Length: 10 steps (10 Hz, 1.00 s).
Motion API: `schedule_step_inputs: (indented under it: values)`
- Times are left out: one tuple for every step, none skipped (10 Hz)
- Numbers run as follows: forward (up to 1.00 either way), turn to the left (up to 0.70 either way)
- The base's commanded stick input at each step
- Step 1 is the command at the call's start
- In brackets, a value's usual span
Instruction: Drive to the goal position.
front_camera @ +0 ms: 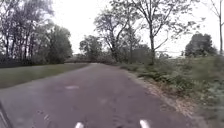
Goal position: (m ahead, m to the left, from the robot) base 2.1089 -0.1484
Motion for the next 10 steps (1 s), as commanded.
schedule_step_inputs:
  values:
    - [0.7,0.0]
    - [0.7,0.0]
    - [0.7,0.0]
    - [0.7,0.0]
    - [0.7,0.0]
    - [0.7,0.0]
    - [0.7,0.0]
    - [0.7,0.0]
    - [0.7,0.0]
    - [0.7,0.0]
